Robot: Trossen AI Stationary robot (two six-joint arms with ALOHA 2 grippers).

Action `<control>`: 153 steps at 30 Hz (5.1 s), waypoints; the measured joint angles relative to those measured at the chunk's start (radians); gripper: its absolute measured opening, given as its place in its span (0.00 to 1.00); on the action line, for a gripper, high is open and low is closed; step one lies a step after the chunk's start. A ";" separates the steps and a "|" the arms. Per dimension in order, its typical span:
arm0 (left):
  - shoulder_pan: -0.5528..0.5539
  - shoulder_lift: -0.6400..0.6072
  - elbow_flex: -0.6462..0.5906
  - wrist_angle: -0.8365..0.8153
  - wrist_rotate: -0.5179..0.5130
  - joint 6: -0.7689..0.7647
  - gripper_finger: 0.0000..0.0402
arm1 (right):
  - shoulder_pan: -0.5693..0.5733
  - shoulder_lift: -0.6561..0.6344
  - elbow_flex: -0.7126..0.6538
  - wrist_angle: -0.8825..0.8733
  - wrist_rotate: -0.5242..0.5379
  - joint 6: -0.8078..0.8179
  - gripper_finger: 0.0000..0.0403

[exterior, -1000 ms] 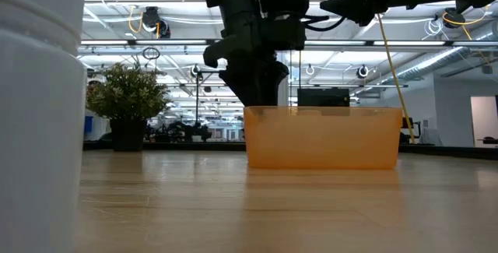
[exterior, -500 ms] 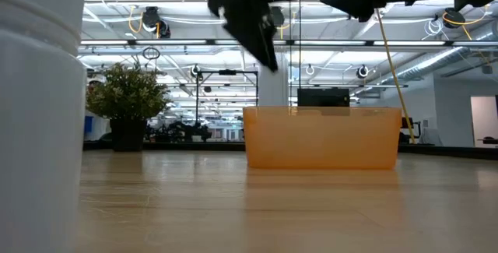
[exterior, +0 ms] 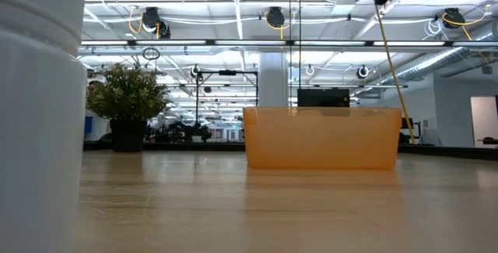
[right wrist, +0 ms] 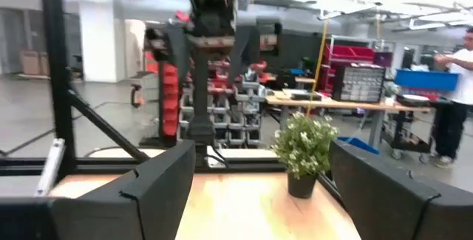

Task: Pick and place pill bottles into a basket
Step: Put the pill bottle into the bin

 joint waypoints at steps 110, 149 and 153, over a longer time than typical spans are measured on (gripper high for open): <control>0.006 -0.530 -1.022 0.878 -0.176 -0.205 0.68 | 0.755 0.743 0.381 -1.183 -0.201 1.623 0.34; 0.006 -0.530 -1.022 0.877 -0.178 -0.181 0.68 | 0.057 0.614 0.753 -1.401 -0.108 0.567 0.34; 0.005 -0.530 -1.022 0.878 -0.178 -0.181 0.68 | 0.020 0.705 0.833 -1.517 -0.134 0.533 0.34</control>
